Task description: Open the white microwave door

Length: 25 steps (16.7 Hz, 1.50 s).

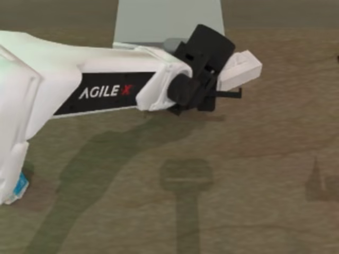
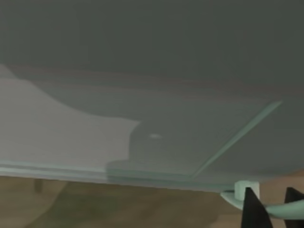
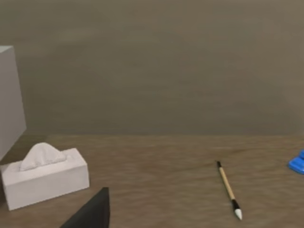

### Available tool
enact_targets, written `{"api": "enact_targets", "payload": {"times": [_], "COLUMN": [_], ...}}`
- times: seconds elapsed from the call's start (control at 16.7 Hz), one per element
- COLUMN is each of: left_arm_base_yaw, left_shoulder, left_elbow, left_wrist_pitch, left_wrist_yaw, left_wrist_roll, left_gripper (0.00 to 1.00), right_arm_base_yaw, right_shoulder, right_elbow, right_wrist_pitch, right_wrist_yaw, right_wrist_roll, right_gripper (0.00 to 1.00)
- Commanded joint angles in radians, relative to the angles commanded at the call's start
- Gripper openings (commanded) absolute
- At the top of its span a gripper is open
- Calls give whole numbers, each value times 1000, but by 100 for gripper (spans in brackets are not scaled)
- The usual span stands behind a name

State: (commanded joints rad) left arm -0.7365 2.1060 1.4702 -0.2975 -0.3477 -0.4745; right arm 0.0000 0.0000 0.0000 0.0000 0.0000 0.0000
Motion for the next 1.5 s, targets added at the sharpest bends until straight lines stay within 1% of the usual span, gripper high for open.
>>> {"api": "enact_targets", "payload": {"times": [0.72, 1.14, 1.5], "left_arm_base_yaw": [0, 4, 4], "left_shoulder": [0, -24, -25], "left_elbow": [0, -39, -40], "left_wrist_pitch": [0, 26, 26], "left_wrist_yaw": [0, 22, 22], "left_wrist_roll": [0, 31, 32], "left_gripper": [0, 0, 0], "right_arm_base_yaw": [0, 0, 0], "right_shoulder": [0, 0, 0], "right_elbow": [0, 0, 0], "right_wrist_pitch": [0, 0, 0], "right_wrist_yaw": [0, 0, 0], "right_wrist_roll": [0, 0, 0], "right_gripper": [100, 100, 100]}}
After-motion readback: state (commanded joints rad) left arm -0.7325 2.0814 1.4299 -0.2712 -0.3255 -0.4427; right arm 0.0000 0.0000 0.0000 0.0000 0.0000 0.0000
